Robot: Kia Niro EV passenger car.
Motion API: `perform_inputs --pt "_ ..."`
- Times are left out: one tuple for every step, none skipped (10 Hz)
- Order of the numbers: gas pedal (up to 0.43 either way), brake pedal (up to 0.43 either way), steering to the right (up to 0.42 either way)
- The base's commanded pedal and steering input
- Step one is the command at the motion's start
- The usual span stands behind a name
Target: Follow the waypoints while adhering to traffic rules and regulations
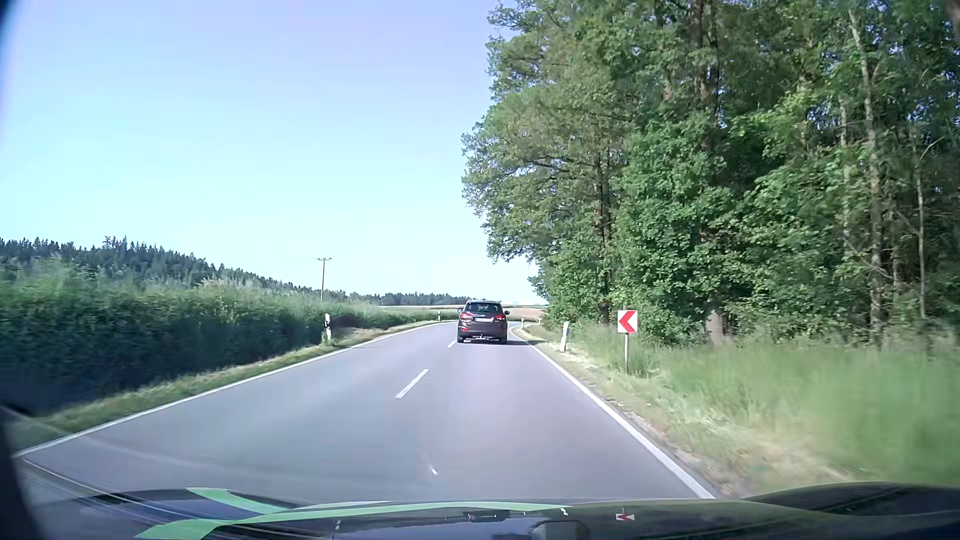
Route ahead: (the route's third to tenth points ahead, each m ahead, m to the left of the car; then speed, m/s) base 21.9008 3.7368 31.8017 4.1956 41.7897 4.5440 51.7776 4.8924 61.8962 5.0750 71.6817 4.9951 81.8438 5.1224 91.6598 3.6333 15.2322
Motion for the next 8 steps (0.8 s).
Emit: perform_inputs --pt "0.028 0.000 -0.019" --pt "0.028 0.000 -0.019" --pt "0.039 0.000 -0.017" --pt "0.039 0.000 -0.011" --pt "0.059 0.000 -0.010" --pt "0.067 0.000 -0.009" --pt "0.110 0.000 -0.009" --pt "0.118 0.000 -0.009"
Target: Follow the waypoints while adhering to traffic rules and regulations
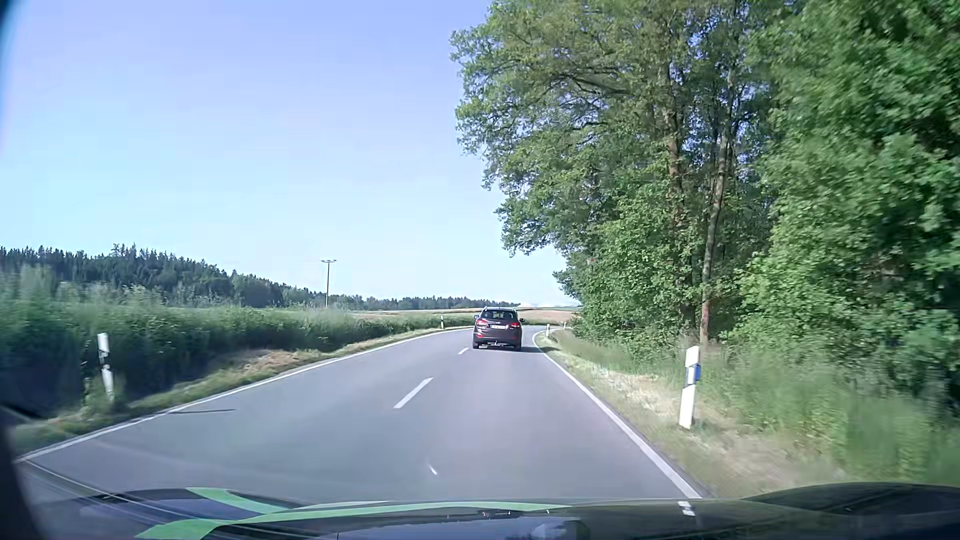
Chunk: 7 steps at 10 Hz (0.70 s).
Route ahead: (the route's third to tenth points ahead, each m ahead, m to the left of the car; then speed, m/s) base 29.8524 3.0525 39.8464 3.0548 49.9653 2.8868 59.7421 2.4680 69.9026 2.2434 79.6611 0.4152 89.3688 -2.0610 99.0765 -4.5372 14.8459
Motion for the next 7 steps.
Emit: perform_inputs --pt "0.130 0.000 -0.009" --pt "0.138 0.000 -0.009" --pt "0.138 0.000 -0.008" --pt "0.138 0.000 -0.007" --pt "0.138 0.000 -0.006" --pt "0.138 0.000 -0.004" --pt "0.138 0.000 -0.001"
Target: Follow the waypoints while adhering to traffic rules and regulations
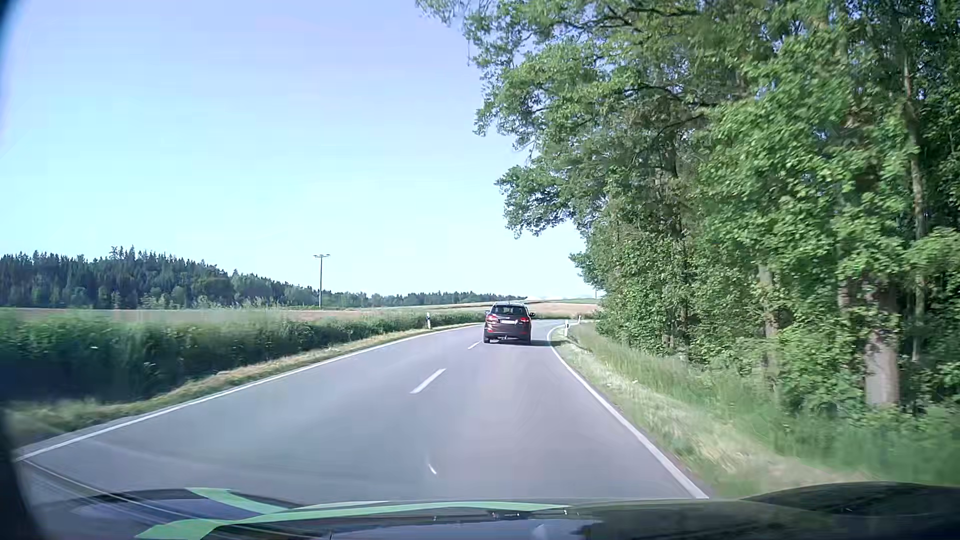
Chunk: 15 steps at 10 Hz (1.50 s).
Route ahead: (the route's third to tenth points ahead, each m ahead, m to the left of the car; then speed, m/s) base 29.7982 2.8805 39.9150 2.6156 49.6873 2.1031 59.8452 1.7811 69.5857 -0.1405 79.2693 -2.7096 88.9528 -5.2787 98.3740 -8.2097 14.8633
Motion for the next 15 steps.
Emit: perform_inputs --pt "0.138 0.000 -0.001" --pt "0.138 0.000 -0.001" --pt "0.138 0.000 -0.001" --pt "0.138 0.000 -0.001" --pt "0.138 0.000 -0.001" --pt "0.150 0.000 0.000" --pt "0.157 0.000 0.001" --pt "0.169 0.000 0.006" --pt "0.169 0.000 0.014" --pt "0.169 0.000 0.012" --pt "0.169 0.000 0.011" --pt "0.177 0.000 0.010" --pt "0.177 0.000 0.010" --pt "0.177 0.000 0.010" --pt "0.177 0.000 0.010"
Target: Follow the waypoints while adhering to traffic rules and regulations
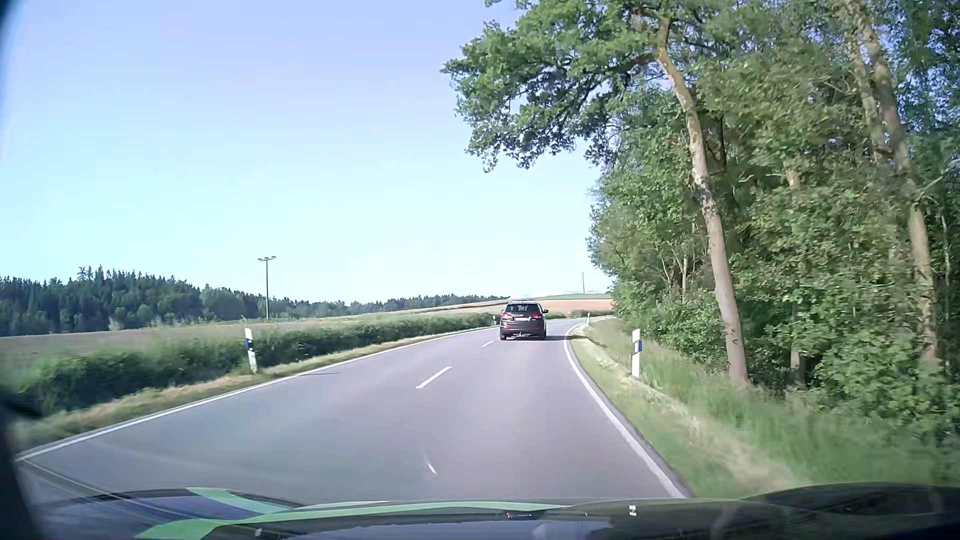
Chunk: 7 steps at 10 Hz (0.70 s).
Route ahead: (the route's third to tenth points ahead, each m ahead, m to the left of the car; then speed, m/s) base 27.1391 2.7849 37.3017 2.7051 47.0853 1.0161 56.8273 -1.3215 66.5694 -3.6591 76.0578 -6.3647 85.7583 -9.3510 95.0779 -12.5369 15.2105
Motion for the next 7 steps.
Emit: perform_inputs --pt "0.177 0.000 0.011" --pt "0.177 0.000 0.011" --pt "0.177 0.000 0.011" --pt "0.177 0.000 0.014" --pt "0.177 0.000 0.014" --pt "0.177 0.000 0.014" --pt "0.177 0.000 0.014"
